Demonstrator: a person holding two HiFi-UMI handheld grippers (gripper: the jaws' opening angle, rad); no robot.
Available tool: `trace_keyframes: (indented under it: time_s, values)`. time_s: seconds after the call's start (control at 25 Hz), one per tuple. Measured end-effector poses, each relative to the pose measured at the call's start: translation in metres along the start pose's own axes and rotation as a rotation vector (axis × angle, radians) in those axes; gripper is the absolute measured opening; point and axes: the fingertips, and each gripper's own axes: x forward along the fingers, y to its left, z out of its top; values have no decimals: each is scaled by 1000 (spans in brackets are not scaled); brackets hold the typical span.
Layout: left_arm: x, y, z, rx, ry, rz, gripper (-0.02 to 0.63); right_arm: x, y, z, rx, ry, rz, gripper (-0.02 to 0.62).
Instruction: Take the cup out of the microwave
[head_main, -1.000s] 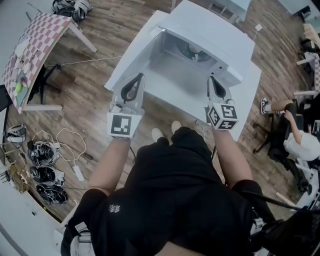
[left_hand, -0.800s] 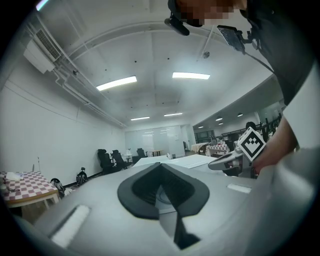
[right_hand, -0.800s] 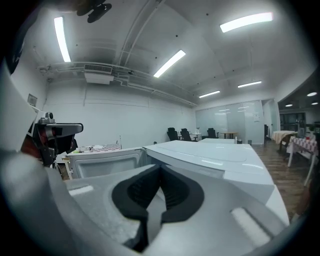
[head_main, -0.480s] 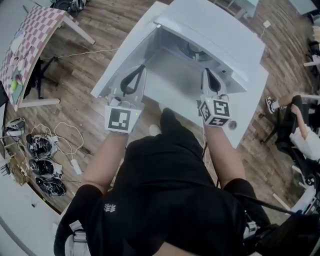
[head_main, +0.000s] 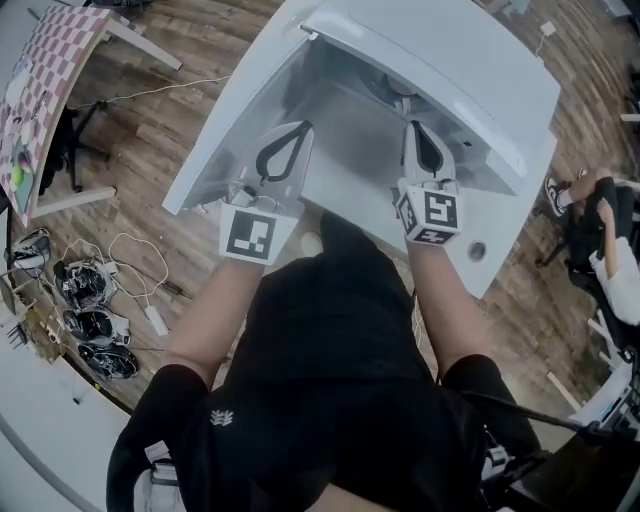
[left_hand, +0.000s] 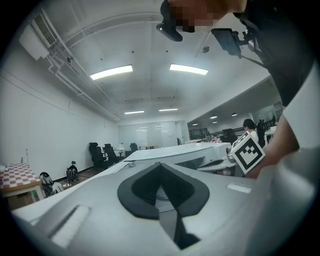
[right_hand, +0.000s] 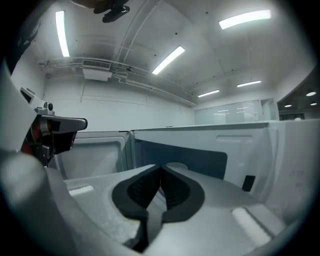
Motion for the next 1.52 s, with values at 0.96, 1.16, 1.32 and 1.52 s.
trace_keyframes:
  time_s: [0.96, 1.16, 1.32, 1.52]
  values:
    - [68, 10, -58, -17, 58, -92, 6, 77, -25, -51, 1, 86, -36, 272]
    - [73, 8, -62, -19, 66, -102, 6, 86, -27, -52, 12, 88, -37, 317]
    - [81, 9, -65, -4, 72, -109, 6, 94, -31, -54, 20, 88, -41, 337]
    - [88, 13, -66, -12, 67, -103, 6, 104, -33, -56, 28, 90, -46, 348]
